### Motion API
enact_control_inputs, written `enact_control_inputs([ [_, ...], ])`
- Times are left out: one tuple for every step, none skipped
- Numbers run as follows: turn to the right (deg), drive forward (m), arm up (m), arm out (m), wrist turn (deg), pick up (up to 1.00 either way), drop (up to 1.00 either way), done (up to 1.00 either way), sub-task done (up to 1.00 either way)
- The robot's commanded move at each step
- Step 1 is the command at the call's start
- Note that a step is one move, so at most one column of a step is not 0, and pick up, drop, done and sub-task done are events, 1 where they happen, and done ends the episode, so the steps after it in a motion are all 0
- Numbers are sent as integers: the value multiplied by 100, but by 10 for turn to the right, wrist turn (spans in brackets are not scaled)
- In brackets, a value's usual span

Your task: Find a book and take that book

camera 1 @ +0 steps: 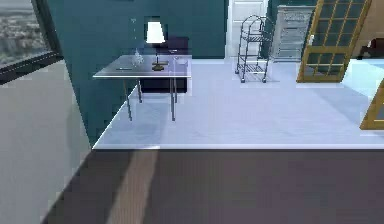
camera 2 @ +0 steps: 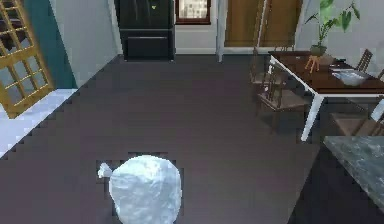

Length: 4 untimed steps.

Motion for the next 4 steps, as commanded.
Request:
enact_control_inputs([
  [270, 0, 0, 0, 0, 0, 0, 0, 0],
  [0, 65, 0, 0, 0, 0, 0, 0, 0],
  [150, 0, 0, 0, 0, 0, 0, 0, 0],
  [0, 60, 0, 0, 0, 0, 0, 0, 0],
])
